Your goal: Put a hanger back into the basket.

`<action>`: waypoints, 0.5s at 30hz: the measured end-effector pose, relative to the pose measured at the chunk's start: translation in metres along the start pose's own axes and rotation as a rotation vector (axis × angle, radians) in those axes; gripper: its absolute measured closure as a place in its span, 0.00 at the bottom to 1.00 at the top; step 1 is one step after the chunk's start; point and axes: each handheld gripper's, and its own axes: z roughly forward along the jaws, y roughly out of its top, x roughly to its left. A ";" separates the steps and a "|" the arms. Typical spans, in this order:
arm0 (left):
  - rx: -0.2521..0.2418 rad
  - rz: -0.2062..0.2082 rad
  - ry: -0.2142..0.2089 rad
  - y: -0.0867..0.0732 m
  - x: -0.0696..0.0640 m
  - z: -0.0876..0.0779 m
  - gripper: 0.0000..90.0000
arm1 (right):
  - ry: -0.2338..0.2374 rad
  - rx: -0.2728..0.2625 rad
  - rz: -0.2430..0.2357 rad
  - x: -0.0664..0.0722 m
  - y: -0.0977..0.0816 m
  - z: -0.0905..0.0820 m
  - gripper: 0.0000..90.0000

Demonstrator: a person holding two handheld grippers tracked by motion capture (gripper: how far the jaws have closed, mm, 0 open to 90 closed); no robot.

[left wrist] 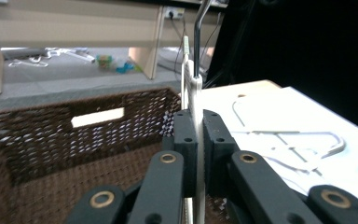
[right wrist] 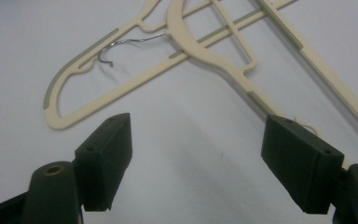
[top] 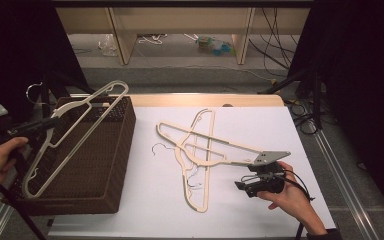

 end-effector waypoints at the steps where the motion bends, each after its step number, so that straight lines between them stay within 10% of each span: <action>1: 0.003 0.003 -0.002 0.000 0.002 0.001 0.95 | 0.001 0.002 0.006 0.000 0.000 0.000 0.28; 15: 0.105 0.024 -0.043 -0.017 0.030 0.008 0.95 | 0.008 0.011 -0.009 -0.001 -0.002 0.003 0.28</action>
